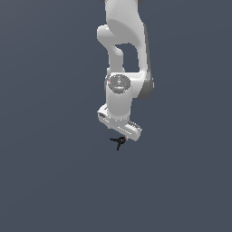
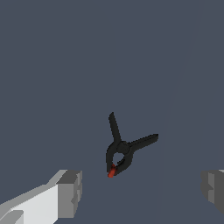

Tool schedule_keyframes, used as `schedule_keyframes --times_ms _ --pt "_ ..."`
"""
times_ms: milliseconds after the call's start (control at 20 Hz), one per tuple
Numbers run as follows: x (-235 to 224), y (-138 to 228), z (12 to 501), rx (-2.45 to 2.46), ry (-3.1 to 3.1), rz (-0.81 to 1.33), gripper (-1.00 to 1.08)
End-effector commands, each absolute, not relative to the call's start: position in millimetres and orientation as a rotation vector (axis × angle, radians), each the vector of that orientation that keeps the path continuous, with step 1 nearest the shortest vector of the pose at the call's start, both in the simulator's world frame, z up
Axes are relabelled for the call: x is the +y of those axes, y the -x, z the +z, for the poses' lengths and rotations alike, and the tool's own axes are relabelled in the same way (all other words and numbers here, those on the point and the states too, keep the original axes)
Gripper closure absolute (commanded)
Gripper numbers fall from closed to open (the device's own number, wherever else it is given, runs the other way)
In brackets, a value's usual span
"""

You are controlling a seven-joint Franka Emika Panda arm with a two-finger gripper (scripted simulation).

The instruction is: Pick up the object and move it to a goal position.

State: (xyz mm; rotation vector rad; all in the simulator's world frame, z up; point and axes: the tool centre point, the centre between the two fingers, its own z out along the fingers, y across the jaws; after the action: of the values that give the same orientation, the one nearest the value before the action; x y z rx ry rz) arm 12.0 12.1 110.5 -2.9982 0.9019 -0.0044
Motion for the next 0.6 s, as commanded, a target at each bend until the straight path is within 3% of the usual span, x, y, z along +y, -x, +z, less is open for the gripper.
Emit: schedule_keyframes --times_ms 0,550 --pt "14 -12 103 1.007 2.965 -0.002 -0.92" --pt "19 -10 76 1.403 2.806 0.002 -0.92"
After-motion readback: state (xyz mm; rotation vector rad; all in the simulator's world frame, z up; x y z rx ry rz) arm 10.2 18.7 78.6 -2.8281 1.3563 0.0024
